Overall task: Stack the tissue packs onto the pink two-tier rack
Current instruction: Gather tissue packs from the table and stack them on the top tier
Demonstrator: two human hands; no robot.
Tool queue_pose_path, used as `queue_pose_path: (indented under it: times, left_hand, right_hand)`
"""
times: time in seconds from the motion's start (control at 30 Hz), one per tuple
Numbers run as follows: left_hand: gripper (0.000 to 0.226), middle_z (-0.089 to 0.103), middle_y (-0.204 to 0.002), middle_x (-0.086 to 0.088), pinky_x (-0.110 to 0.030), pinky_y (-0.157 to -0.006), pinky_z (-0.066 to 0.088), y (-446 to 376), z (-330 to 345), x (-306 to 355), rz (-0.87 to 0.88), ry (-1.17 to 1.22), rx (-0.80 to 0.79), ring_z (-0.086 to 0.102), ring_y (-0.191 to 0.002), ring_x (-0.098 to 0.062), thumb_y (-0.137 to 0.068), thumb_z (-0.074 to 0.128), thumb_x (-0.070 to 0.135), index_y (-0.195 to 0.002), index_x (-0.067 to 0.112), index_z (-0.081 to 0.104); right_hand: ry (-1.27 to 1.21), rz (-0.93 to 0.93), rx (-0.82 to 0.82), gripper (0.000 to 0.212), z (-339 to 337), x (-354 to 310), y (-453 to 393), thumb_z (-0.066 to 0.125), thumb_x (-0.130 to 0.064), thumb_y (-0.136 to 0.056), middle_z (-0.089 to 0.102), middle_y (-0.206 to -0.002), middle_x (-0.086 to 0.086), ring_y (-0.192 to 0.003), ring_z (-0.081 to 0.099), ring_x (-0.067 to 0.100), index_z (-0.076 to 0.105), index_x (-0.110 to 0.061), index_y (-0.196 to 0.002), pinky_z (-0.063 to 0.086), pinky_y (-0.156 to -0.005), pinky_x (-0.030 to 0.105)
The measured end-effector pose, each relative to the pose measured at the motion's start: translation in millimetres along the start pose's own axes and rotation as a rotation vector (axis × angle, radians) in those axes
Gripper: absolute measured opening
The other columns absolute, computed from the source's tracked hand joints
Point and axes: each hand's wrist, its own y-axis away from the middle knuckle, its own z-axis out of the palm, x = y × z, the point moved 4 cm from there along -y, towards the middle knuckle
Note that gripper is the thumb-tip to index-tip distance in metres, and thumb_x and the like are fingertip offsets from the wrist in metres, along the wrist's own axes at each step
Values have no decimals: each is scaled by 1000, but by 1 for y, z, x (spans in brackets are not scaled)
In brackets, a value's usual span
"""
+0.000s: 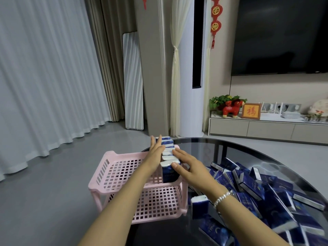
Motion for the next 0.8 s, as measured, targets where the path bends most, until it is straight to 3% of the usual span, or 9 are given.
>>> queue_pose_path:
  times: [0.13,0.27,0.33,0.43,0.57,0.63,0.73,0.8]
  left_hand:
    - [51,1,-161,11,-30,-109,31,-7,4,-10,-21,159,-13,27,-139,-11,-103,27,19,-152,21,15]
    - [45,17,-150,20,-15,-83,41,-2,5,-11,-31,194,-65,46,-112,1,-102,26,17,-146,26,24]
    - [49,16,-151,19,-15,-75,43,-2,4,-10,-74,161,-114,47,-112,-3,-102,27,20,-150,27,17]
    - [52,29,-152,3,-25,-80,48,3,4,-9,-106,145,-92,52,-118,-18,-102,29,23,-150,33,13]
    - [49,42,-146,-4,-44,-107,40,12,4,-16,-106,264,13,51,-124,-23,-102,32,30,-149,36,19]
    - [47,43,-146,-2,-42,-109,39,20,3,-16,-82,198,46,51,-123,-19,-101,33,35,-147,39,25]
    - [46,38,-146,5,-30,-105,34,41,3,-8,-28,-1,95,43,-125,-12,-102,32,35,-147,35,27]
    - [47,30,-153,7,-33,-112,31,53,5,-3,33,-92,122,34,-136,-12,-102,34,32,-148,31,27]
  right_hand:
    - [22,-6,-23,52,0,1,-4,49,-43,-93,28,-152,-14,-135,31,7,37,-31,-142,26,-110,25]
    - [20,3,-25,51,3,3,-3,47,-43,-94,26,-152,-15,-132,33,6,35,-33,-143,27,-107,23]
    - [28,3,-19,51,5,3,-3,46,-43,-94,26,-153,-15,-132,33,6,34,-32,-143,27,-107,23]
    - [22,8,-21,53,9,2,-1,43,-43,-95,22,-154,-13,-134,28,5,30,-31,-145,23,-105,19]
    - [-33,10,-36,53,13,-1,5,39,-42,-97,15,-156,-14,-129,20,-2,22,-33,-147,20,-101,16]
    - [-51,20,-26,52,13,-1,9,38,-41,-98,16,-155,-16,-126,21,-4,23,-34,-146,23,-97,15]
    - [-86,30,21,51,9,-3,13,40,-40,-97,19,-154,-18,-127,20,-1,24,-36,-146,25,-100,19]
    - [-91,22,44,51,7,-5,17,40,-41,-97,21,-151,-20,-125,21,0,24,-38,-145,24,-105,23]
